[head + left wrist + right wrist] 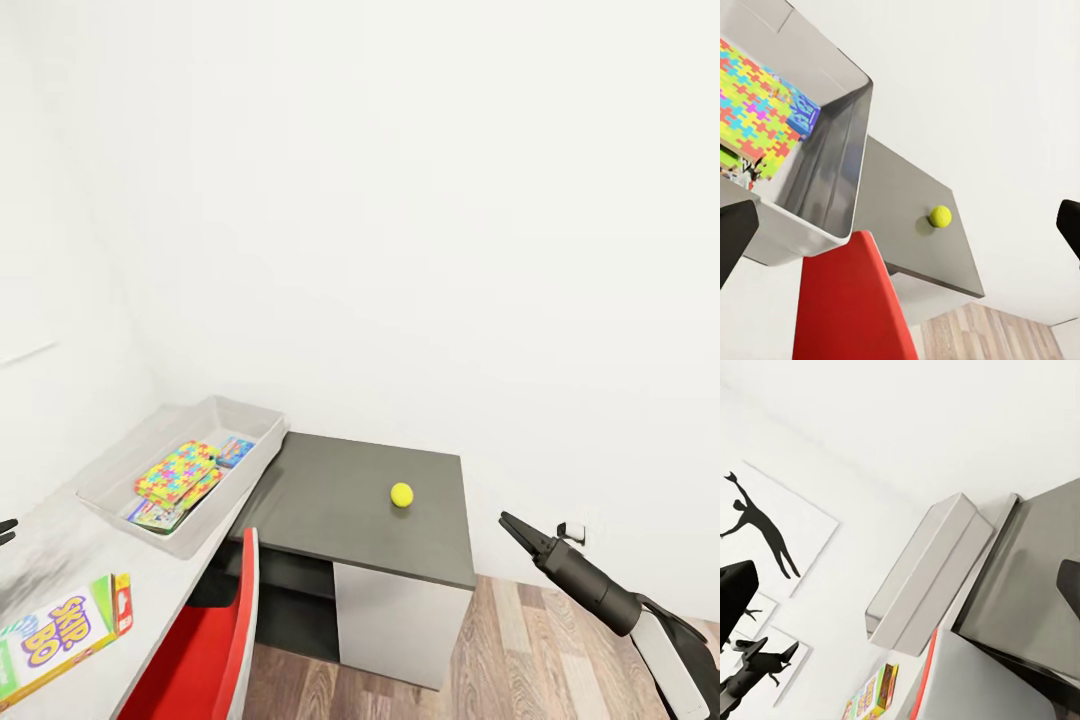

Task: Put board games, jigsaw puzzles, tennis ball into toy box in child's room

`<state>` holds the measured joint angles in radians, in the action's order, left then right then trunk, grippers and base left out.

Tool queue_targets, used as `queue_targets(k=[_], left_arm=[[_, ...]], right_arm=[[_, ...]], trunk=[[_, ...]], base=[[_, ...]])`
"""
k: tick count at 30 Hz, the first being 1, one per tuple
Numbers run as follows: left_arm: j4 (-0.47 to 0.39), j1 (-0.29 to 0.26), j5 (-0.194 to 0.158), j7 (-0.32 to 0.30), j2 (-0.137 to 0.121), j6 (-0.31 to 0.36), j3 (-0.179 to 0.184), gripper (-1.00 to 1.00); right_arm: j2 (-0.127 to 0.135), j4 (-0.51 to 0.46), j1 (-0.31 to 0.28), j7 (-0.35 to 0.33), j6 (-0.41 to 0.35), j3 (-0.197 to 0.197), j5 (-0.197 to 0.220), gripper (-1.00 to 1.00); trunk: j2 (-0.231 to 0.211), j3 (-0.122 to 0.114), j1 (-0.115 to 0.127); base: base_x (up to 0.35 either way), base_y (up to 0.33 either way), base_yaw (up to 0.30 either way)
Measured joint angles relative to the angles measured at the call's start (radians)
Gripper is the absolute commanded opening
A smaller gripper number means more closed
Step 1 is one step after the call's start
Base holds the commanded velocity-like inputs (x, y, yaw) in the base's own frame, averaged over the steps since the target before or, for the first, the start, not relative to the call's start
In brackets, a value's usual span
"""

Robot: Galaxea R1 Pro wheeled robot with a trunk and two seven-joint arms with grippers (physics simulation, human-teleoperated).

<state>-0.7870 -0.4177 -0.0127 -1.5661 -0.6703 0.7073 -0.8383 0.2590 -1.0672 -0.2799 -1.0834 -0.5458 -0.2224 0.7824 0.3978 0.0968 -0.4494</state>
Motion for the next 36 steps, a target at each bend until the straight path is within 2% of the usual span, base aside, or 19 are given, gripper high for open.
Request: queue_targets(k=[20,29,36], left_arm=[[0.000,0.000,0.000,0.000,0.000,0.000,0.000,1.00],[0.000,0.001,0.000,0.000,0.000,0.000,0.000,1.00],[0.000,0.000,-0.001,0.000,0.000,0.000,0.000,1.00]], right_arm=[[0.000,-0.002,0.000,0.001,0.000,0.000,-0.001,1.00],[0.000,-0.007,0.000,0.001,0.000,0.000,-0.001,1.00],[-0.001,-0.008,0.000,0.002,0.001,0.001,-0.002,1.00]], trunk=[[0.000,0.000,0.000],[0.000,-0.008,0.000],[0.000,-0.016,0.000]], base=[[-0.007,-0.001,0.007],[-0.073,-0.013,0.171],[-0.132,-0.156,0.211]])
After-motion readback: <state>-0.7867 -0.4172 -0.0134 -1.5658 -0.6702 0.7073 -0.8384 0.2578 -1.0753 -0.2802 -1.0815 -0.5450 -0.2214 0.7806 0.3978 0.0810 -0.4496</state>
